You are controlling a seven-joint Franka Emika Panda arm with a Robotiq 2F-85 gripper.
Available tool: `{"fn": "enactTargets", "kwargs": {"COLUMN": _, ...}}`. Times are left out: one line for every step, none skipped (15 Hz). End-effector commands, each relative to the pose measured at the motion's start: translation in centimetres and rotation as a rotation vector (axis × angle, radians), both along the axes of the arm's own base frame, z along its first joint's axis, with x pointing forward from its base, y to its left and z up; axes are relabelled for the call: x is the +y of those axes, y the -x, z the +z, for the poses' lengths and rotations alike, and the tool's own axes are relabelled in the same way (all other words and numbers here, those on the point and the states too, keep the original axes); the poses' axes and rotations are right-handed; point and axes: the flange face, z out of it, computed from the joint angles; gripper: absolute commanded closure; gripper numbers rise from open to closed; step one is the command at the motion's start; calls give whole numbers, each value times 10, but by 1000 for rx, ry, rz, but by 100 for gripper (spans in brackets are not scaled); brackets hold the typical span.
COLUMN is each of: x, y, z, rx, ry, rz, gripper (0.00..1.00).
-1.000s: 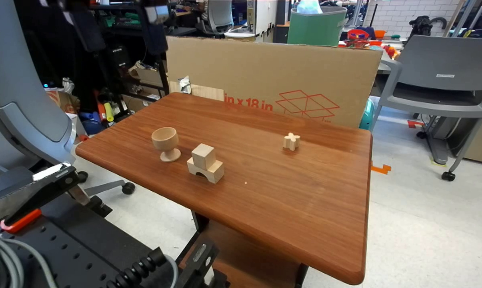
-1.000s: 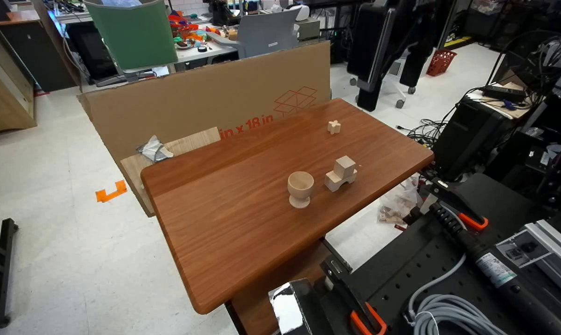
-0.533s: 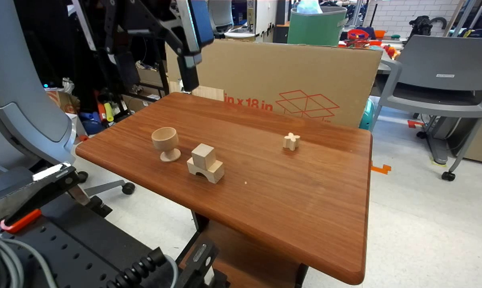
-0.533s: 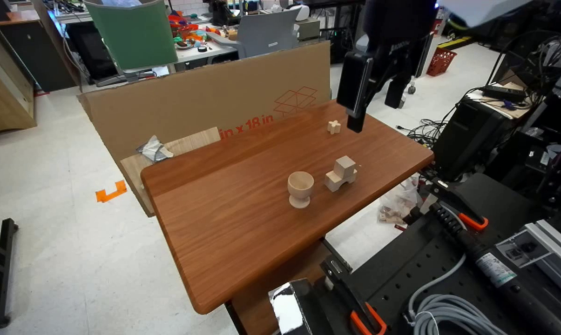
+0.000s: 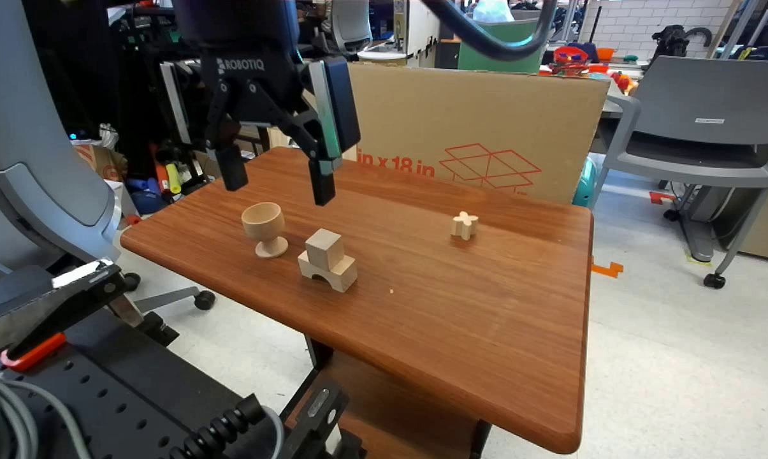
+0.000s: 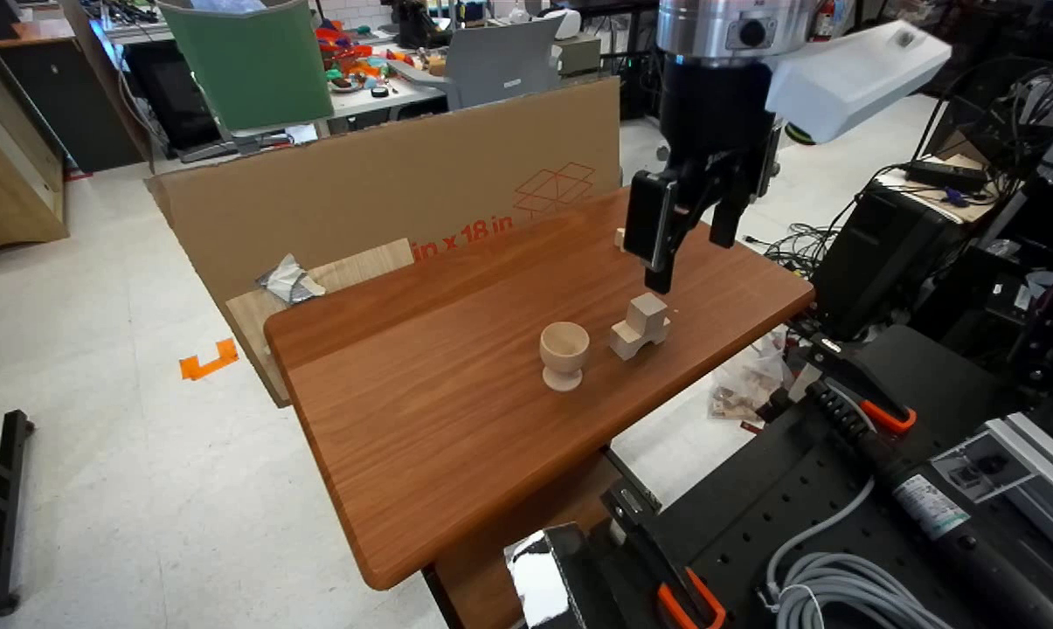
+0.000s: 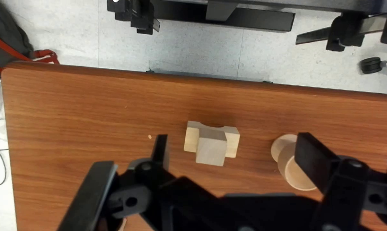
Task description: Pick up the square object and put it on the table
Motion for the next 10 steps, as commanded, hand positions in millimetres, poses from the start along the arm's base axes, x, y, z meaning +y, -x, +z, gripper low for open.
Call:
{"fn": "enactTargets", "kwargs": {"x": -9, "y": -22, "z": -15, "rx": 9, "ry": 6, "rz": -8, "gripper": 0}}
{"fn": "enactTargets", "kwargs": {"x": -9, "y": -25, "z": -20, "rx": 20, "ry": 4, "rz": -6, "gripper": 0}}
{"fn": "enactTargets", "kwargs": {"x": -6, "y": -29, "z": -26, "rx": 27, "ry": 7, "rz": -5, "gripper": 0}}
{"fn": "enactTargets", "kwargs": {"x": -4, "y": -32, "z": -32, "rx": 35, "ry": 9, "rz": -4, "gripper": 0}}
{"fn": "enactTargets", "kwargs": {"x": -3, "y": -35, "z": -38, "rx": 44, "ry": 12, "rz": -3, "gripper": 0}}
{"fn": "enactTargets", "kwargs": {"x": -2, "y": -38, "z": -43, "rx": 49, "ry": 16, "rz": -2, "gripper": 0}}
{"fn": "enactTargets", "kwargs": {"x": -2, "y": -41, "z": -48, "rx": 56, "ry": 20, "rz": -3, "gripper": 0}}
{"fn": "enactTargets", "kwargs": {"x": -2, "y": -44, "z": -52, "rx": 60, "ry": 21, "rz": -5, "gripper": 0}}
{"fn": "enactTargets", "kwargs": {"x": -2, "y": -46, "z": -56, "rx": 67, "ry": 20, "rz": -6, "gripper": 0}}
{"fn": "enactTargets", "kwargs": {"x": -2, "y": -48, "z": -60, "rx": 72, "ry": 23, "rz": -8, "gripper": 0}}
